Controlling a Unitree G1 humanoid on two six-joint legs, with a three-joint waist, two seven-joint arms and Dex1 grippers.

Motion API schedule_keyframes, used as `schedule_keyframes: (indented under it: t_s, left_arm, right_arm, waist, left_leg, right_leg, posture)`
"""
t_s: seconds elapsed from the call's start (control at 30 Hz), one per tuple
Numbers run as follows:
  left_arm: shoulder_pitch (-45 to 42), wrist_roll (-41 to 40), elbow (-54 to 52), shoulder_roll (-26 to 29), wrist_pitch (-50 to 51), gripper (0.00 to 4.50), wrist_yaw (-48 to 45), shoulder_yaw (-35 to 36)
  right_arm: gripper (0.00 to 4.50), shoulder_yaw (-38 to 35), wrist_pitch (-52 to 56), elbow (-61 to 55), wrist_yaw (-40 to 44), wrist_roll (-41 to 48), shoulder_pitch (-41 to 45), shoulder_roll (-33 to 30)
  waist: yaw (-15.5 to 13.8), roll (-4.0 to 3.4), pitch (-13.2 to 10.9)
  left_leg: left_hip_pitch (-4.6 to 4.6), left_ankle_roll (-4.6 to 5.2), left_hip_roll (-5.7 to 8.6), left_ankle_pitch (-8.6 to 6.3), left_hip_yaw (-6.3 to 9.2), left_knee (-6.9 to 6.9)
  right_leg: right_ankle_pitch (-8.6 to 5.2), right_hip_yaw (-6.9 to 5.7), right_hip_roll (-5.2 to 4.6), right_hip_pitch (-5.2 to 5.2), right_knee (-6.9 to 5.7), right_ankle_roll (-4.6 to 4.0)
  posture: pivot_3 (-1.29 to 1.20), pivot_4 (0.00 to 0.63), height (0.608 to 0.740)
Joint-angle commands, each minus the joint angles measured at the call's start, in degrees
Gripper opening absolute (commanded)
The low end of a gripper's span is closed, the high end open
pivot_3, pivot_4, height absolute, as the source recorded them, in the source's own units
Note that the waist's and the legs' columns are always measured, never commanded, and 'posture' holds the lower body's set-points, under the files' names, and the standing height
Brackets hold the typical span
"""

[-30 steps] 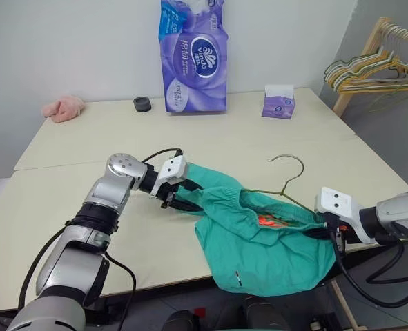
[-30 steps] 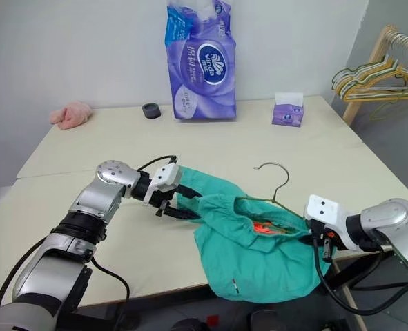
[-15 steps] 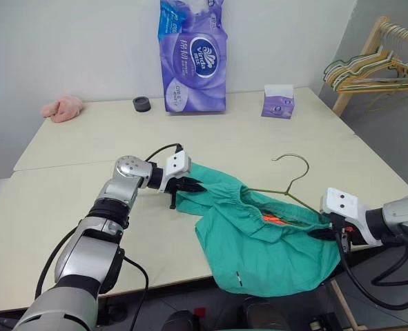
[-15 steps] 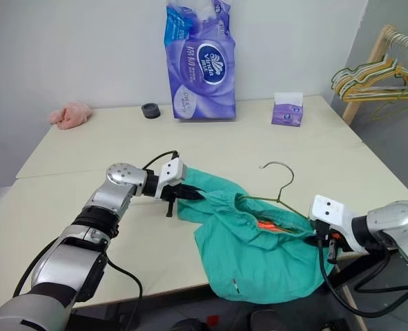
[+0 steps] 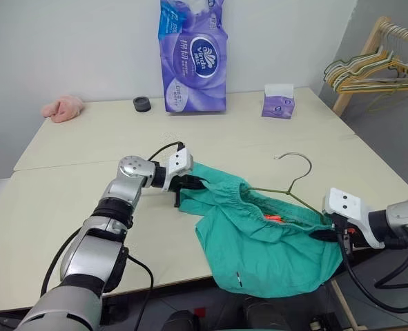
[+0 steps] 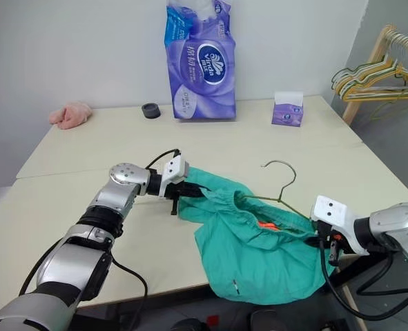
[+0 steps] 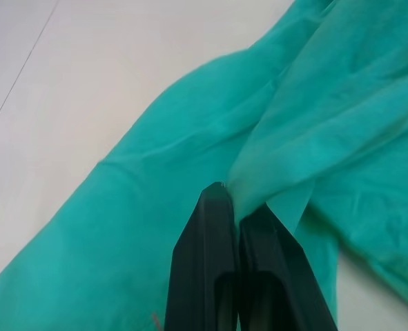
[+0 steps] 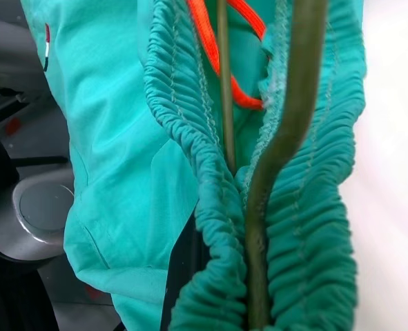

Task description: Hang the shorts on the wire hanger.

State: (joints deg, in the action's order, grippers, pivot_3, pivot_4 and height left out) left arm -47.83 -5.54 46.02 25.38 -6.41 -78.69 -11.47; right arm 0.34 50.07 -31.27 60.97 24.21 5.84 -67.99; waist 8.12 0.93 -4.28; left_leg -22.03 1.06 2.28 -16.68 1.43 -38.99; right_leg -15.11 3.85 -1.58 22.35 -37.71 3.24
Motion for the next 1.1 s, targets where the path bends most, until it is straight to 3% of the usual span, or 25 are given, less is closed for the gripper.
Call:
schedule_keyframes:
  t_s: [0.03,0.17,0.4,0.53,0.67,0.77,0.9,1.1]
  left_arm:
    - [1.0,-2.6,-5.7,0.6,4.3,0.2,-1.4,1.8]
    - [2.6,-0.7,-7.4,2.0,2.7,1.17,-0.3,1.2]
    - [1.6,1.8,-3.3,1.2,-4.9,3.31,8.1,2.8]
    - [0.5,-0.8,-3.8,0.6,-1.9,3.31,10.2,5.5]
    - [3.2,-6.3,-16.5,-1.3,9.7,3.31,10.6,7.0]
    - [5.5,-9.5,-26.2,-2.9,17.9,3.31,12.2,6.6]
    - [6.4,-12.6,-38.9,-8.8,27.5,3.31,16.8,3.5]
    - [4.9,-14.3,-46.4,-14.2,33.3,3.31,19.5,-0.8]
  right_arm:
    - [0.0,-1.5,0.5,-1.0,-0.6,0.9,1.1,0.1]
    - [0.0,-2.2,1.1,-1.2,-1.3,1.6,0.8,0.4]
    - [0.0,-5.7,6.1,-2.0,-4.3,5.9,0.1,3.4]
    - [0.0,-12.2,14.6,-3.2,-9.2,9.9,-2.1,7.4]
    - [0.0,-26.1,32.5,-8.7,-17.9,14.8,-5.3,19.3]
    - [0.0,-32.7,40.1,-12.7,-21.6,16.1,-5.2,26.4]
    - [0.0,-45.0,42.4,-17.7,-30.8,17.6,-8.4,38.6]
    - [0.0,-58.4,42.4,-18.4,-42.2,25.0,-13.3,41.3]
  waist:
    - [0.0,0.0,0.0]
    - [0.0,0.0,0.0]
    - [-0.2,0.02,0.0]
    - [-0.3,0.06,0.0]
    - [-0.2,0.04,0.0]
    - [-0.1,-0.05,-0.1]
    - [-0.2,-0.29,-0.4]
    - [2.2,-0.71,-2.6]
  left_leg:
    - [0.0,0.0,0.0,0.0,0.0,0.0]
    - [0.01,0.0,0.0,0.0,0.01,0.0]
    - [0.01,0.0,0.02,0.0,0.01,-0.01]
    - [-0.01,0.0,0.01,0.0,0.03,0.0]
    - [-0.1,0.0,0.01,0.0,0.13,0.0]
    - [-0.08,0.01,0.01,0.0,0.09,0.01]
    - [-0.08,0.01,0.02,0.0,0.1,0.01]
    - [0.13,0.05,0.06,-0.02,-0.09,0.02]
  right_leg:
    - [0.0,-0.01,0.0,0.0,-0.01,0.0]
    - [0.0,0.0,0.0,0.0,-0.02,0.0]
    - [0.0,-0.01,-0.03,-0.02,0.0,0.0]
    - [0.0,-0.03,-0.03,-0.01,-0.02,0.0]
    - [0.0,-0.09,-0.04,0.01,-0.02,0.0]
    - [0.0,-0.04,-0.05,0.01,-0.04,0.0]
    - [-0.01,-0.03,-0.05,0.0,-0.04,0.02]
    - [-0.06,0.18,0.01,-0.15,-0.05,0.1]
  posture:
    - [-0.24,0.052,0.74]
    - [-0.24,0.054,0.74]
    - [-0.24,0.06,0.74]
    - [-0.25,0.07,0.74]
    - [-0.27,0.09,0.74]
    - [-0.29,0.109,0.74]
    - [-0.36,0.155,0.74]
    - [-0.43,0.196,0.74]
